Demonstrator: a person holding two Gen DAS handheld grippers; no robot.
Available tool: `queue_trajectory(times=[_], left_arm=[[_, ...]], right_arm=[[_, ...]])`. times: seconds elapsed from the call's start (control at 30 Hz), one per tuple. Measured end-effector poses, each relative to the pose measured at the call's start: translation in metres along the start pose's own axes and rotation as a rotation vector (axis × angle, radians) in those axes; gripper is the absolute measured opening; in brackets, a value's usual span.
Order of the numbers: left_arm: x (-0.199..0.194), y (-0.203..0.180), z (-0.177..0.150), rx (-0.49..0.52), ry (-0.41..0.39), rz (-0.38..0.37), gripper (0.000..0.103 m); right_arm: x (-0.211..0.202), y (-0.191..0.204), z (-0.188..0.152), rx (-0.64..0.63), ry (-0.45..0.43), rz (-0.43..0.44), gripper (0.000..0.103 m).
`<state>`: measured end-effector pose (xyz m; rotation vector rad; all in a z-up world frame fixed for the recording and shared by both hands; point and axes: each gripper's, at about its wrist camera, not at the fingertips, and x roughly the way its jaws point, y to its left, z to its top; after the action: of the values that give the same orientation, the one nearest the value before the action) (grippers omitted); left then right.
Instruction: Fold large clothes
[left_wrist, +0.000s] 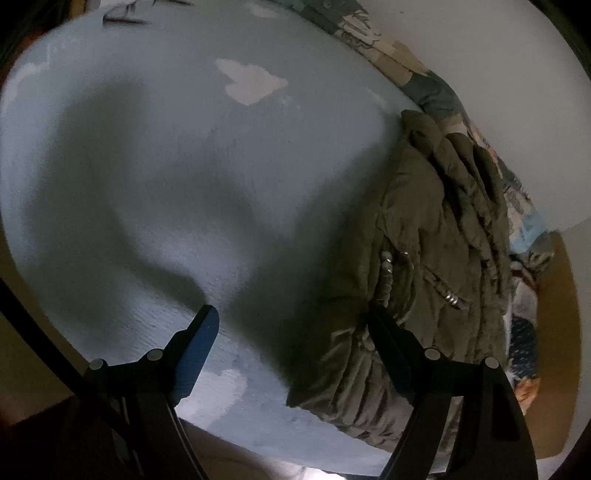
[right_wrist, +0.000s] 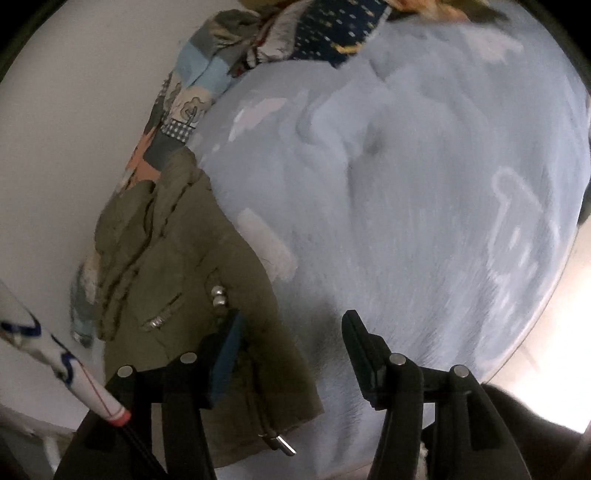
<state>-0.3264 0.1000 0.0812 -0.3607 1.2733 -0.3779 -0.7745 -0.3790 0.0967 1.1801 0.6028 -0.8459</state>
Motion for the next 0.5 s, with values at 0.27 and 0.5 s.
queue_trajectory(times=[0.27, 0.5], left_arm=[[0.017, -0.023, -0.016, 0.046, 0.065, -0.087, 0.082], [0.031, -0.038, -0.026, 0.098, 0.088, -0.089, 0.082]], right_arm=[[0.008, -0.015, 0.000, 0.065, 0.034, 0.051, 0.064], [0.021, -0.012, -0.003, 0.086, 0.076, 0.125, 0.067]])
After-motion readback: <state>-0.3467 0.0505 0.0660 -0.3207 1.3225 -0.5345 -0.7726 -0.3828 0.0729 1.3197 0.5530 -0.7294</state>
